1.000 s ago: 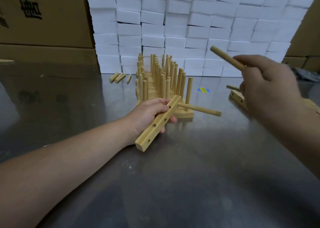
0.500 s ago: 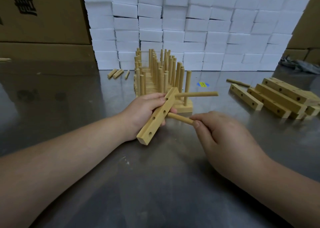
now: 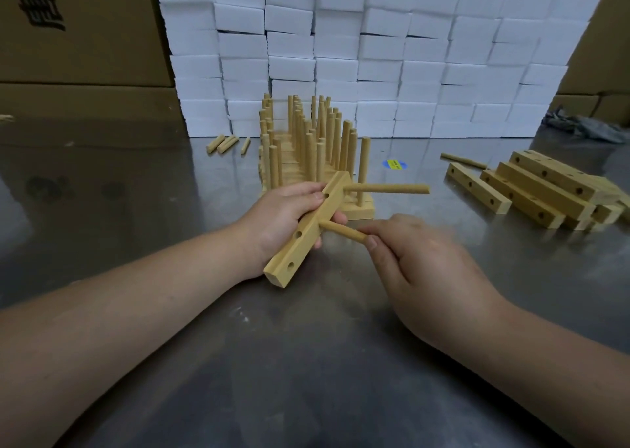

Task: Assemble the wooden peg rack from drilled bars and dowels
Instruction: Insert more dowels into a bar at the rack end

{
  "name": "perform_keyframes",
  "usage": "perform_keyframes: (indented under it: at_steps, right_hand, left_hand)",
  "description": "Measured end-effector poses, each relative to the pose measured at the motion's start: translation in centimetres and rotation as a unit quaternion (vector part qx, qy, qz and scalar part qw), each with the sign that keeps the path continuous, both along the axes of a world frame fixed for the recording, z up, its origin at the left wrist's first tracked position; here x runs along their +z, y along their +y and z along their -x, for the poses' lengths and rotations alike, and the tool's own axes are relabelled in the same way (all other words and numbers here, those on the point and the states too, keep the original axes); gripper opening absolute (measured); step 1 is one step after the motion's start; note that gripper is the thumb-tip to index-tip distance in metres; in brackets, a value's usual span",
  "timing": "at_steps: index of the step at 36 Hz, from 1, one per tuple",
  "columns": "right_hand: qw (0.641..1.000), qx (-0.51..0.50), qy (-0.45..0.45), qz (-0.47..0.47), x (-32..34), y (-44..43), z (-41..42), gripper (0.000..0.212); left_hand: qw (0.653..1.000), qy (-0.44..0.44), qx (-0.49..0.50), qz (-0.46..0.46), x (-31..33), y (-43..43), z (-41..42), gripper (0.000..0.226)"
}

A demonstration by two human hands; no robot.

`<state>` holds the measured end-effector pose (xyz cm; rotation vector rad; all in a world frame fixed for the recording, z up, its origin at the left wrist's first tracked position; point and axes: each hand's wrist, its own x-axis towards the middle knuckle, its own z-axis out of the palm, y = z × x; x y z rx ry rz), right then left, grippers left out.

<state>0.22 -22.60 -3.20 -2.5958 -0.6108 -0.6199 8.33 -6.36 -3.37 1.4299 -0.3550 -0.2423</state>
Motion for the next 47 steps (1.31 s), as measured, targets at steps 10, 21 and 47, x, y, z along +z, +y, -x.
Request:
perform_keyframes:
  at_steps: [10,21,47]
  right_hand:
    - [1.000,0.000,0.005,0.020,0.2,-0.4,0.0,0.036]
    - [0.996,0.006,-0.008,0.084,0.2,-0.5,-0.4,0.044]
    - [0.993,-0.005,-0.029,0.114,0.4,-0.5,-0.5,0.046]
  left_hand:
    - [1.000,0.001,0.006,-0.018,0.1,-0.2,0.4,0.022]
    - [0.999,-0.017,0.011,-0.042,0.9,-0.7,1.6,0.027]
    - [0.992,-0.040,0.036,-0.112,0.8,-1.1,1.8,0.023]
